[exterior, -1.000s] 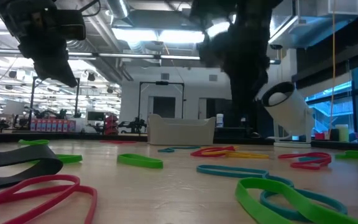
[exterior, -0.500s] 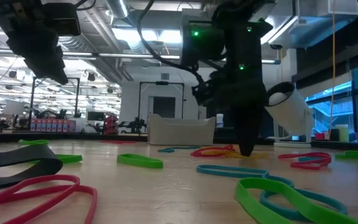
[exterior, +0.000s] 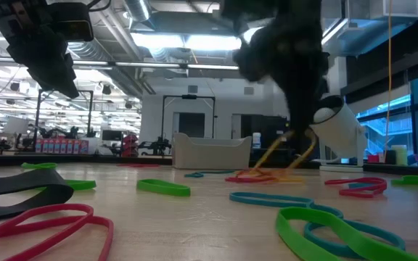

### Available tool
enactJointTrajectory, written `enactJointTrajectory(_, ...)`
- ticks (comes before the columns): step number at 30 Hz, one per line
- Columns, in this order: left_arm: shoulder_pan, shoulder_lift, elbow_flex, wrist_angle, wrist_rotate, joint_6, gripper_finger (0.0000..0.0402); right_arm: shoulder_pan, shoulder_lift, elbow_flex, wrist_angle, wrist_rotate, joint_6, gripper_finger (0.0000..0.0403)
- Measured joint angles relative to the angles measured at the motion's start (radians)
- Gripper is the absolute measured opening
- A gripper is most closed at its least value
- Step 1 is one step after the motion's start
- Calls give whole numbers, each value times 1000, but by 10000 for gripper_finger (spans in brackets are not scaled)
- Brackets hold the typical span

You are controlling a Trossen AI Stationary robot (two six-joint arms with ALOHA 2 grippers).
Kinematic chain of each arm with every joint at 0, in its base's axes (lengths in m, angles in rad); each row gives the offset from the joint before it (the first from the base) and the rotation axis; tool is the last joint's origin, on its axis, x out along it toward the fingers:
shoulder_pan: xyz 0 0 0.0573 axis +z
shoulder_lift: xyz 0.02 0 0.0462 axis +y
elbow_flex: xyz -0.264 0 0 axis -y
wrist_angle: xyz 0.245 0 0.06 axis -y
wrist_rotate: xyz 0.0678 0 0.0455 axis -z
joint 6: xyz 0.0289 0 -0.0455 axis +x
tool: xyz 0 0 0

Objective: Pick and place rubber bands into bin
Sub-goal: Put the bottom yellow rubber band into the gray bin

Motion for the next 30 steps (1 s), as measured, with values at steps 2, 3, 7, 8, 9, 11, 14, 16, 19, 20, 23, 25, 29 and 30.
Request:
enactJointTrajectory(2,0,0,0,0,0,9,2,22,-23,33,-49,28,27,4)
enactJointTrajectory(3,0,0,0,0,0,15,2,33,-32,56,-60,48,45,3)
enactJointTrajectory(7,0,0,0,3,-1,33,2,75,-74,168,-150,142,97,2)
enactJointTrajectory(8,0,0,0,7,-1,38,2,83,-71,199,-165,170,99,2)
enactJointTrajectory(9,0,0,0,13,-2,45,2,89,-67,234,-184,195,100,2)
enactJointTrajectory(11,0,0,0,31,-3,57,2,99,-67,302,-221,240,99,2)
enactJointTrajectory(14,0,0,0,57,-3,75,2,109,-72,396,-248,320,95,1)
enactJointTrajectory(16,1,0,0,69,-6,76,2,115,-69,454,-275,384,77,1)
enactJointTrajectory(19,4,0,0,81,-14,87,2,115,-71,520,-274,500,33,1)
enactJointTrajectory(20,4,0,0,82,-18,94,2,111,-71,537,-273,538,15,1)
enactJointTrajectory(23,4,0,0,82,-34,92,2,80,-71,574,-252,625,-47,1)
enactJointTrajectory(25,4,0,0,86,-42,90,2,43,-71,583,-228,652,-104,1)
enactJointTrajectory(29,13,0,0,109,-70,90,2,-58,-70,590,-139,653,-249,1)
enactJointTrajectory(30,21,0,0,111,-73,90,2,-90,-70,590,-114,642,-288,0)
